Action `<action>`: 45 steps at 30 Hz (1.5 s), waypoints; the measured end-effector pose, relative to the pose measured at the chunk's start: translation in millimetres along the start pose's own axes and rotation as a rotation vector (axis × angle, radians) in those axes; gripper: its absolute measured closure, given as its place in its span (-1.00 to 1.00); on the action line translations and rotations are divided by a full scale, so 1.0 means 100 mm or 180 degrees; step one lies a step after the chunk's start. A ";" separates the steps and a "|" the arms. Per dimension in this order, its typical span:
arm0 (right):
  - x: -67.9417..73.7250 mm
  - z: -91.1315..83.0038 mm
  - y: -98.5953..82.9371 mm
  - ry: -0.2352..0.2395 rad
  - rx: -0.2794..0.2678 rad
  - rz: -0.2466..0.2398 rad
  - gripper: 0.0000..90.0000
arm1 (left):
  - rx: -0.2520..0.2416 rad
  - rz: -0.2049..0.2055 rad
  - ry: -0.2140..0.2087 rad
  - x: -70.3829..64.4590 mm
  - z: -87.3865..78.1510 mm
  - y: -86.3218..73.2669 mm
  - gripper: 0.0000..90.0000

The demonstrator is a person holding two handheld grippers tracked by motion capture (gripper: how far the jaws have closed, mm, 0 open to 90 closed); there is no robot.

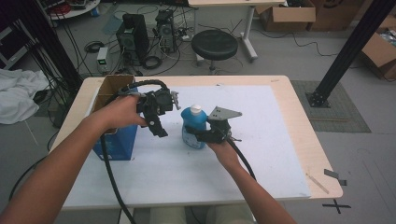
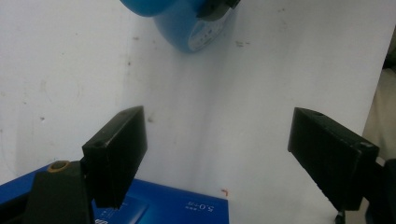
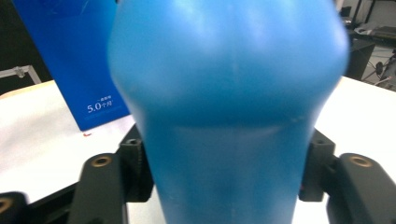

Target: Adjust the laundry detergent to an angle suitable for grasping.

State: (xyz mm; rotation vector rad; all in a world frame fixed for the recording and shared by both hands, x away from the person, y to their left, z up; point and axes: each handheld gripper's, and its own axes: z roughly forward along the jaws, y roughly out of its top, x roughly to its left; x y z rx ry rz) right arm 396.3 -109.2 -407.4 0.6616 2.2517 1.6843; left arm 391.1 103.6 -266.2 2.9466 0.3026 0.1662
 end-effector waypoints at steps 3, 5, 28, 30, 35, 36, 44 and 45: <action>0.01 0.00 0.01 -0.0006 0.0001 -0.0042 -0.09 | 0.0012 0.0005 -0.0004 0.00 0.00 0.00 -0.55; 0.01 0.00 0.01 -0.0017 0.0012 -0.0070 -0.08 | 0.0010 0.0004 -0.0007 0.00 0.00 -0.01 -0.55; 0.06 -0.31 0.10 0.0597 0.0162 -0.0341 -0.04 | 0.0022 0.0021 0.0008 -0.02 0.01 0.01 -0.54; 0.06 -0.35 0.11 0.0671 0.0168 -0.0379 -0.04 | 0.0035 0.0019 0.0001 -0.02 0.01 0.01 -0.54; 0.05 -0.42 0.10 0.0838 0.0175 -0.0451 -0.04 | 0.0049 0.0028 0.0007 -0.04 0.01 0.02 -0.54; 0.05 -0.43 0.10 0.0874 0.0183 -0.0486 -0.04 | 0.0052 0.0038 0.0011 -0.04 0.01 0.02 -0.54; 0.08 -0.48 0.08 0.1156 0.0246 -0.0640 -0.04 | 0.0058 0.0045 0.0009 -0.05 0.01 0.02 -0.54; 0.08 -0.49 0.07 0.1187 0.0245 -0.0644 -0.04 | 0.0059 0.0050 0.0014 -0.05 0.01 0.02 -0.54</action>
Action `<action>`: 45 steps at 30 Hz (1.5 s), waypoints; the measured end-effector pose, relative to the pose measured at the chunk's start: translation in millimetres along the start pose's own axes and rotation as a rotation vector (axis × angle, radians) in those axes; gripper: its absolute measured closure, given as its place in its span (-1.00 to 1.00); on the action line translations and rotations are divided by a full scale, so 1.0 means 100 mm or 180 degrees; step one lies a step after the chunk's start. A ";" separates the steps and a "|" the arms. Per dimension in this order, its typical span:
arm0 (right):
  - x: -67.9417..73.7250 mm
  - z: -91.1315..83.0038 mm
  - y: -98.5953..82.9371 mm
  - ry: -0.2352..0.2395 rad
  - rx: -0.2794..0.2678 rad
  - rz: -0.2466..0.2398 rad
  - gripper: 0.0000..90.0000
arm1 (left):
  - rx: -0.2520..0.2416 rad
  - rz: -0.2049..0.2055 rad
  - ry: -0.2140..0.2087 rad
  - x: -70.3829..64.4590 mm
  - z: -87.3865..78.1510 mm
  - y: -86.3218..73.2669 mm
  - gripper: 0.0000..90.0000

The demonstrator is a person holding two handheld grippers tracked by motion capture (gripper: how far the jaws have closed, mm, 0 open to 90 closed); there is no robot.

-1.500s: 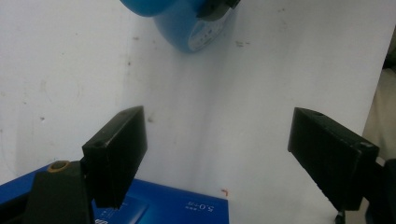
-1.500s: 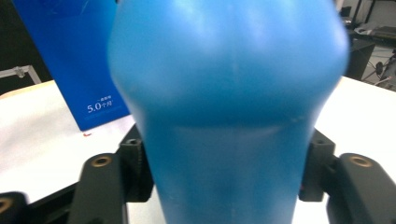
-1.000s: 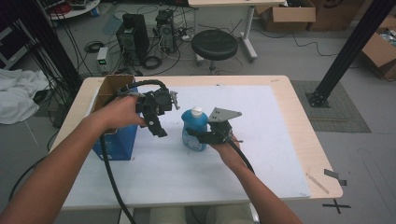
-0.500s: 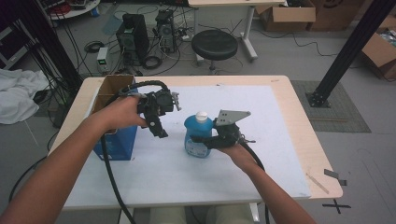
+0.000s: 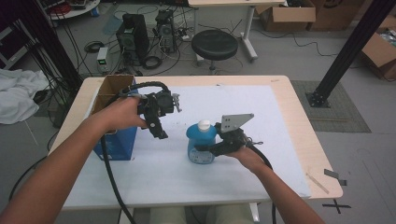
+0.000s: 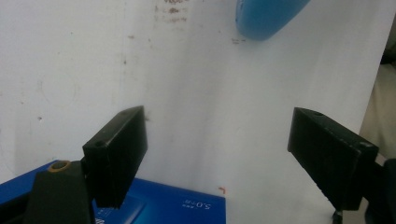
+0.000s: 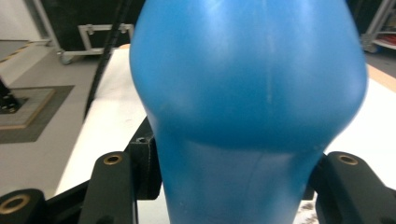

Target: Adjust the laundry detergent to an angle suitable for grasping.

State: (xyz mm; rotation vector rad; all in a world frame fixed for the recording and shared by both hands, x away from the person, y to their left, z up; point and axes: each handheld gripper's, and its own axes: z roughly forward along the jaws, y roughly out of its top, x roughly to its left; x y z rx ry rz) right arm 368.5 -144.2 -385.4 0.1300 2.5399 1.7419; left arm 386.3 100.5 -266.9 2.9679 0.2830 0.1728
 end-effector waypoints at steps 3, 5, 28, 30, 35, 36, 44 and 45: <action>0.01 0.00 0.00 0.0107 -0.0019 -0.0010 -0.04 | 0.0001 -0.0005 0.0006 0.00 0.00 0.00 -0.54; 0.01 0.01 -0.01 0.0169 -0.0051 -0.0020 -0.03 | -0.0002 -0.0011 0.0001 -0.01 0.00 0.00 -0.54; -0.02 0.09 -0.06 0.0419 -0.0025 -0.0097 -0.03 | 0.0036 -0.0015 0.0000 -0.03 0.01 -0.01 -0.54; -0.02 0.10 -0.06 0.0423 -0.0012 -0.0115 -0.03 | 0.0039 -0.0014 -0.0001 -0.03 0.01 -0.01 -0.54; -0.02 0.12 -0.08 0.0455 -0.0017 -0.0108 -0.03 | 0.0043 -0.0017 -0.0007 -0.03 0.02 -0.01 -0.54; -0.02 0.12 -0.09 0.0453 -0.0019 -0.0112 -0.03 | 0.0042 -0.0018 -0.0007 -0.03 0.02 -0.02 -0.54; -0.03 0.11 -0.10 0.0468 -0.0032 -0.0109 -0.04 | 0.0041 -0.0020 -0.0012 -0.03 0.03 -0.01 -0.54; -0.03 0.11 -0.10 0.0474 -0.0031 -0.0115 -0.04 | 0.0039 -0.0015 -0.0010 -0.03 0.03 -0.01 -0.54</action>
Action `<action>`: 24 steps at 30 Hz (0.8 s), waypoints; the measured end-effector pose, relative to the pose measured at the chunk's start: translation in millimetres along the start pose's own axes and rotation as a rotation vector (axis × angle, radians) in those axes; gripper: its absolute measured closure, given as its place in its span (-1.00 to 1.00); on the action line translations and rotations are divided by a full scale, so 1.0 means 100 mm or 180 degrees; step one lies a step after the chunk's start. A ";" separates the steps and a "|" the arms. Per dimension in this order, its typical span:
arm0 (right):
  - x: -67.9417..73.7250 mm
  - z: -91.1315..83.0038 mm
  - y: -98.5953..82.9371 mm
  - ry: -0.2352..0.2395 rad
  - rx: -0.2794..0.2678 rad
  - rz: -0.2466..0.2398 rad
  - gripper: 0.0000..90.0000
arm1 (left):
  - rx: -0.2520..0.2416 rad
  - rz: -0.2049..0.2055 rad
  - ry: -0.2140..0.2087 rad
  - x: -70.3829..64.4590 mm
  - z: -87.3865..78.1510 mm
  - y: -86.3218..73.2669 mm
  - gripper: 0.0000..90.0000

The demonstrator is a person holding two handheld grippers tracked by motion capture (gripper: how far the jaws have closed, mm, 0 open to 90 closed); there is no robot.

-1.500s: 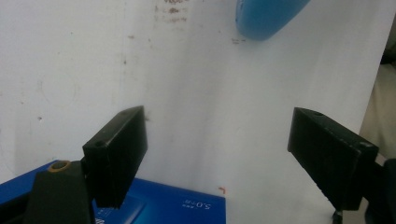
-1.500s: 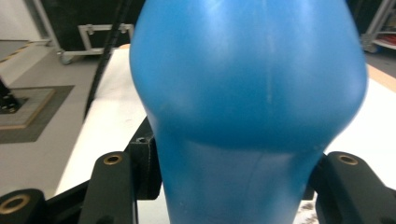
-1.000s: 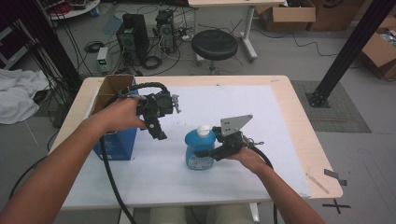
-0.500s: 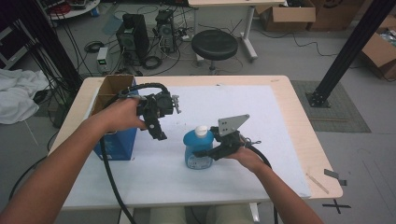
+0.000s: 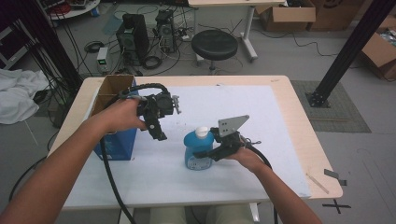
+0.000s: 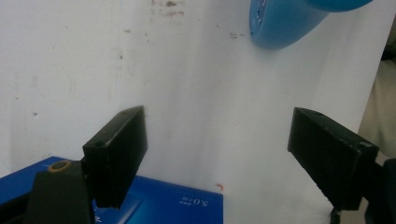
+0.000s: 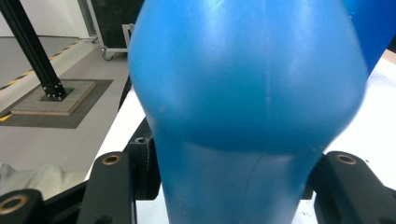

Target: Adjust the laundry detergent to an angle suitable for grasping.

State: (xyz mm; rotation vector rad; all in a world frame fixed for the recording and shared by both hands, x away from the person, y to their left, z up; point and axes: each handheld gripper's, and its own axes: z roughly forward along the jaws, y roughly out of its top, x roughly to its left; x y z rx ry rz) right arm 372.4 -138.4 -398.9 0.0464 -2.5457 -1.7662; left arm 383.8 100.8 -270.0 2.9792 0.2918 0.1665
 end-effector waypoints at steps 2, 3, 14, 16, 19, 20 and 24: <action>0.00 0.00 0.00 0.0005 0.0006 -0.0030 -0.05 | -0.0004 0.0005 0.0007 0.00 0.00 0.00 -0.54; 0.01 0.00 0.00 0.0006 0.0007 -0.0045 -0.05 | 0.0005 0.0009 0.0007 0.00 0.00 0.00 -0.54; 0.02 0.01 -0.01 -0.0022 0.0013 -0.0011 -0.15 | 0.0006 -0.0003 -0.0009 -0.02 0.01 0.00 -0.54; 0.02 0.02 -0.01 -0.0031 0.0019 0.0005 -0.20 | 0.0009 0.0004 -0.0008 -0.01 0.01 0.00 -0.54; 0.02 0.02 -0.02 -0.0037 0.0029 0.0022 -0.26 | 0.0007 -0.0003 -0.0010 -0.01 0.01 0.00 -0.54; 0.02 0.02 -0.02 -0.0047 0.0016 0.0035 -0.27 | 0.0006 -0.0005 -0.0012 -0.01 0.02 0.00 -0.54; 0.01 0.02 -0.03 -0.0069 -0.0014 0.0081 -0.31 | 0.0011 0.0004 -0.0012 -0.01 0.02 0.00 -0.54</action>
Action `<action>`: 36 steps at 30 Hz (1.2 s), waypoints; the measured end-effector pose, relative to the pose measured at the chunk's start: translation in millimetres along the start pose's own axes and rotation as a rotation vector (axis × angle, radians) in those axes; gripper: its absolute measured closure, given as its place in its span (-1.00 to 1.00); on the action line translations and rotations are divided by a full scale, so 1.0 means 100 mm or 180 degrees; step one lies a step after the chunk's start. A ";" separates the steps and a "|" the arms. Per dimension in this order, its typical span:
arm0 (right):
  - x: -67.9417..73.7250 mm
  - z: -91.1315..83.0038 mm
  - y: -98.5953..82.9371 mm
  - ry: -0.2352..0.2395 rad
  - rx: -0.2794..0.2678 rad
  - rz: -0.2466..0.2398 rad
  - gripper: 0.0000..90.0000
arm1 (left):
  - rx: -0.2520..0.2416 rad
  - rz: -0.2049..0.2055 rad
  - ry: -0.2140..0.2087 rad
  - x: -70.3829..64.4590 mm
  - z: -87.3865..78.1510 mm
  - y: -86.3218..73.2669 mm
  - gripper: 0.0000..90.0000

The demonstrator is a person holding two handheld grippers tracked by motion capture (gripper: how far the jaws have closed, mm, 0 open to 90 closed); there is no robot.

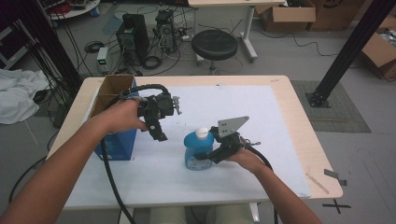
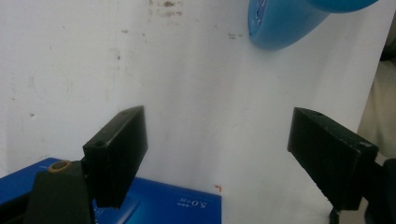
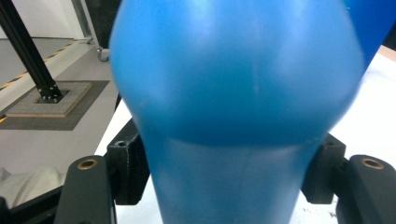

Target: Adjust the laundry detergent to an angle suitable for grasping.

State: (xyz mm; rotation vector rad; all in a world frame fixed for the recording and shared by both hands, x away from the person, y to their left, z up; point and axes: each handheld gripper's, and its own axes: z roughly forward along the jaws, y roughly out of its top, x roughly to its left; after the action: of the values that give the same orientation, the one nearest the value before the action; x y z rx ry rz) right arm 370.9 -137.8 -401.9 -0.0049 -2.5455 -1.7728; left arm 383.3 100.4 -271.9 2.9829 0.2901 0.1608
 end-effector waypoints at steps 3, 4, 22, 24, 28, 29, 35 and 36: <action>0.00 -0.01 0.00 -0.0014 -0.0017 0.0003 -0.33 | -0.0009 -0.0002 -0.0001 0.00 0.00 0.00 -0.54; 0.00 -0.01 0.00 -0.0025 -0.0027 0.0009 -0.36 | -0.0008 -0.0002 0.0000 0.00 0.00 0.00 -0.54; 0.03 -0.06 0.02 -0.0108 -0.0094 0.0046 -0.51 | -0.0007 -0.0009 0.0003 -0.01 0.00 0.00 -0.54; 0.03 -0.06 0.02 -0.0118 -0.0092 0.0046 -0.55 | -0.0008 0.0000 0.0003 -0.01 0.00 0.01 -0.54; 0.04 -0.09 0.02 -0.0178 -0.0080 0.0062 -0.65 | -0.0011 0.0000 0.0002 -0.01 0.00 0.01 -0.54; 0.04 -0.09 0.02 -0.0187 -0.0078 0.0068 -0.66 | -0.0012 0.0000 0.0003 -0.01 0.00 0.01 -0.54; 0.06 -0.16 0.04 -0.0230 -0.0069 0.0054 -0.66 | -0.0010 0.0003 0.0002 -0.01 0.00 0.02 -0.54; 0.06 -0.18 0.05 -0.0233 -0.0070 0.0055 -0.66 | -0.0011 0.0005 0.0003 -0.01 0.00 0.02 -0.54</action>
State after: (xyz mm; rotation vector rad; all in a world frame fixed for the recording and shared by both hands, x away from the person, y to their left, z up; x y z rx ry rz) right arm 365.9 -152.8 -391.2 -0.0939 -2.5667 -1.8276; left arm 382.5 98.4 -271.8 2.9796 0.2872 0.1627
